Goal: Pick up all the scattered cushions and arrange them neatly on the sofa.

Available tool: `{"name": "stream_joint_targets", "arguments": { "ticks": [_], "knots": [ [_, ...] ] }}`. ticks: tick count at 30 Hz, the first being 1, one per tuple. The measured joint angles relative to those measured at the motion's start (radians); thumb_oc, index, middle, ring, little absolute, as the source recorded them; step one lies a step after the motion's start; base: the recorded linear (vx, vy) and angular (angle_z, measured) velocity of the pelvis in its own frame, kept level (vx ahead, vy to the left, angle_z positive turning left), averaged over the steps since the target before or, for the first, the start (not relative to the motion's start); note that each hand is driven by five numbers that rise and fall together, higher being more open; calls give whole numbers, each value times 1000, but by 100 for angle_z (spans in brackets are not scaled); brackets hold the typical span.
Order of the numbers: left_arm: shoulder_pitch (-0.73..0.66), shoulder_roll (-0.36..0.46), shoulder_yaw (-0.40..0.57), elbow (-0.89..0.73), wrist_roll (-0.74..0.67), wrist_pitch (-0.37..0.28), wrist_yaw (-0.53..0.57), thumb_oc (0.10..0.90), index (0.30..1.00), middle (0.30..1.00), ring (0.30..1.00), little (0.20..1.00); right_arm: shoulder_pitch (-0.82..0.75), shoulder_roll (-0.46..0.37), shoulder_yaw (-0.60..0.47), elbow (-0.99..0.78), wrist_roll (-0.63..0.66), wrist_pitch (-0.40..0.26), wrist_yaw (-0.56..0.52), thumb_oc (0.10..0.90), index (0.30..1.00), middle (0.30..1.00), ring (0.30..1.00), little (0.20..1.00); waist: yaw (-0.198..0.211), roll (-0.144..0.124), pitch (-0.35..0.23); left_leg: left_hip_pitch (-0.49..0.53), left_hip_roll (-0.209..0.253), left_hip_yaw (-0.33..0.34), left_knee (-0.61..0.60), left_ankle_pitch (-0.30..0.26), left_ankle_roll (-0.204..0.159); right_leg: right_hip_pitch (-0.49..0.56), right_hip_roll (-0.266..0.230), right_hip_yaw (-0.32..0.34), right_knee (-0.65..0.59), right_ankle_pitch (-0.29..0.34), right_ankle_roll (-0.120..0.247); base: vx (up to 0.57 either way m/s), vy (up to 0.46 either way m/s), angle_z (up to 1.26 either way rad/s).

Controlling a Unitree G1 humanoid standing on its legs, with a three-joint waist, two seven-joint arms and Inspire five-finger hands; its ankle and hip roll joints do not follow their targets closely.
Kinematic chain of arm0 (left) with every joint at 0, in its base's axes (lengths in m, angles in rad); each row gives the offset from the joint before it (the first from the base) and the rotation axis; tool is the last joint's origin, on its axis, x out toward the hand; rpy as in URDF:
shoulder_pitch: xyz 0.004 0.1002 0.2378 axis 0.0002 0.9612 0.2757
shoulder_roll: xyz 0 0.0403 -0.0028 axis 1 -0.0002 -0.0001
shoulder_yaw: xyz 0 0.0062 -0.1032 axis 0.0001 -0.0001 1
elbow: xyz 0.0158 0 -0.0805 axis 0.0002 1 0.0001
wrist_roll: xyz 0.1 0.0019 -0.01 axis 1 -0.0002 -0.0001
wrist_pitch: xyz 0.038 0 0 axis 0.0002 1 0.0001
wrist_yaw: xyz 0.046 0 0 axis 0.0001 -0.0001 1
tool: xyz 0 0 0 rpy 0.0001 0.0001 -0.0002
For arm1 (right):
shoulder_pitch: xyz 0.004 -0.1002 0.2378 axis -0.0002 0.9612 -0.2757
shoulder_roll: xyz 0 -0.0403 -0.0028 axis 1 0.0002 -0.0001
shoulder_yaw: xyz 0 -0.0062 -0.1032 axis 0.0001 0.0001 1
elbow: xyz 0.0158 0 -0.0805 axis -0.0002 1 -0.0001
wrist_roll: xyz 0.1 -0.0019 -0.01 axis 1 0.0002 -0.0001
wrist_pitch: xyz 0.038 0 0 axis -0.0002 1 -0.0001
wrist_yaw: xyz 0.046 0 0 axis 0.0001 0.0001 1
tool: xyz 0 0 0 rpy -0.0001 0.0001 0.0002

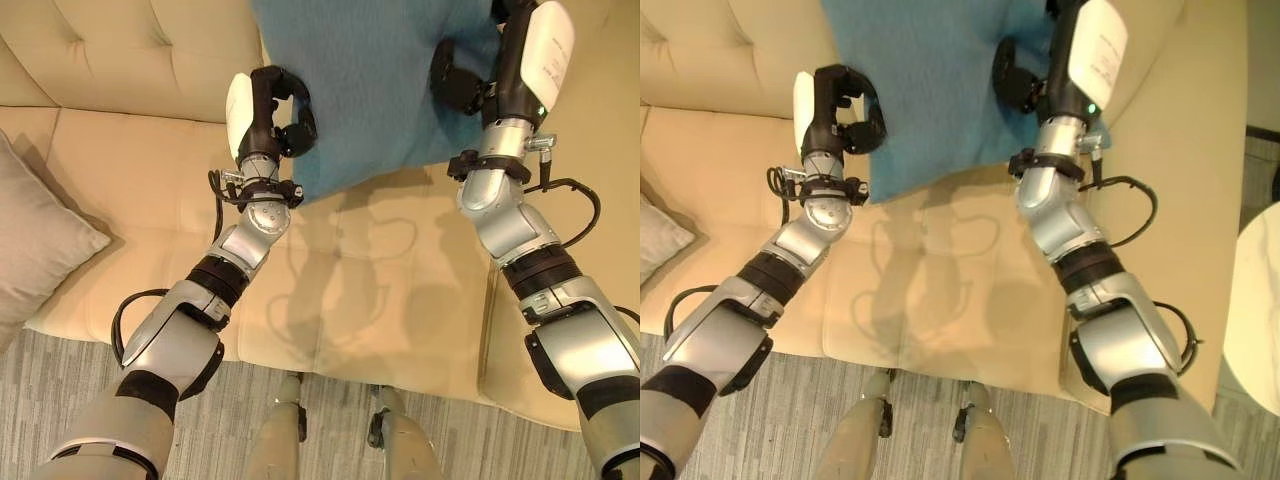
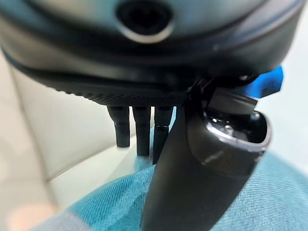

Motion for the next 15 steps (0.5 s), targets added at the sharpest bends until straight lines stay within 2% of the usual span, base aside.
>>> {"name": "stream_joint_targets", "arguments": {
  "ticks": [2,4,5,6,7,8,9,10,11,12,13,15],
  "knots": [
    [3,3,0,0,2,2,-17,800,900,900,900,900,4,0,-1,-1,1,5,11,800,900,900,900,900,-9,-1,20,-16,-11,-1,34,0,0,1,-11,1,5,0,0,-9,-3,10],
    [6,11,0,-2,5,2,-28,800,900,900,900,900,7,13,1,-1,5,7,27,800,900,900,900,900,-26,-19,44,-100,-46,-2,179,-10,-1,3,-45,3,9,3,-4,-24,8,29],
    [12,18,0,-9,16,1,-32,800,900,900,900,900,18,15,-20,-6,7,7,33,800,900,900,900,900,-32,-39,54,-142,-76,-12,184,-41,20,2,-69,11,12,4,-4,-24,7,21],
    [12,18,0,-9,16,1,-32,800,900,900,900,900,18,15,-20,-6,7,7,33,800,900,900,900,900,-32,-39,54,-142,-76,-12,184,-41,20,2,-69,11,12,4,-4,-16,5,-30],
    [35,35,1,-14,27,2,-42,800,900,900,900,900,63,44,-26,-43,15,4,63,800,900,900,900,900,-25,2,64,-30,-30,-2,-30,119,65,-1,-25,34,46,-28,14,-35,9,-31],
    [26,42,2,-15,35,2,-43,800,900,900,900,900,86,48,-30,-67,15,-4,64,800,900,900,900,900,-42,6,87,-27,-31,-10,-29,128,74,-45,-30,31,147,-62,29,-26,7,-39],
    [31,38,7,-18,37,1,-43,800,900,900,900,900,111,54,-39,-75,16,-10,69,800,900,900,900,900,-46,14,95,-26,-29,-13,-29,131,78,-91,-29,36,176,-99,43,-37,11,4],
    [51,37,12,-32,45,1,-43,800,900,900,900,900,139,70,-46,-81,16,-19,68,800,900,900,900,900,-48,12,94,-26,-41,-10,-29,131,78,-87,-26,50,114,-79,35,-25,7,26],
    [69,26,12,-48,51,2,-46,800,900,900,900,900,172,73,-72,-82,21,-23,68,800,900,900,900,900,-59,12,94,-26,-78,-13,-29,129,75,-72,-26,63,36,6,-10,-38,12,19],
    [74,35,17,-59,52,1,-46,800,900,900,900,900,180,90,-85,-77,44,-23,84,800,900,900,900,900,-40,26,105,-32,-62,-6,-30,117,59,-71,-10,64,13,38,-6,-51,9,10],
    [93,49,37,-68,52,1,-46,800,900,900,900,900,202,113,-80,-77,53,-23,93,800,900,900,900,900,-38,27,106,-31,-40,-8,-29,100,37,-71,11,58,13,43,-13,-57,5,-20],
    [106,53,40,-84,52,1,-46,800,900,900,900,900,235,129,-82,-77,57,-24,110,800,900,900,900,900,-29,27,106,-31,-21,-8,-30,89,23,-72,31,57,14,49,-21,-49,-1,-7]
  ]
}}
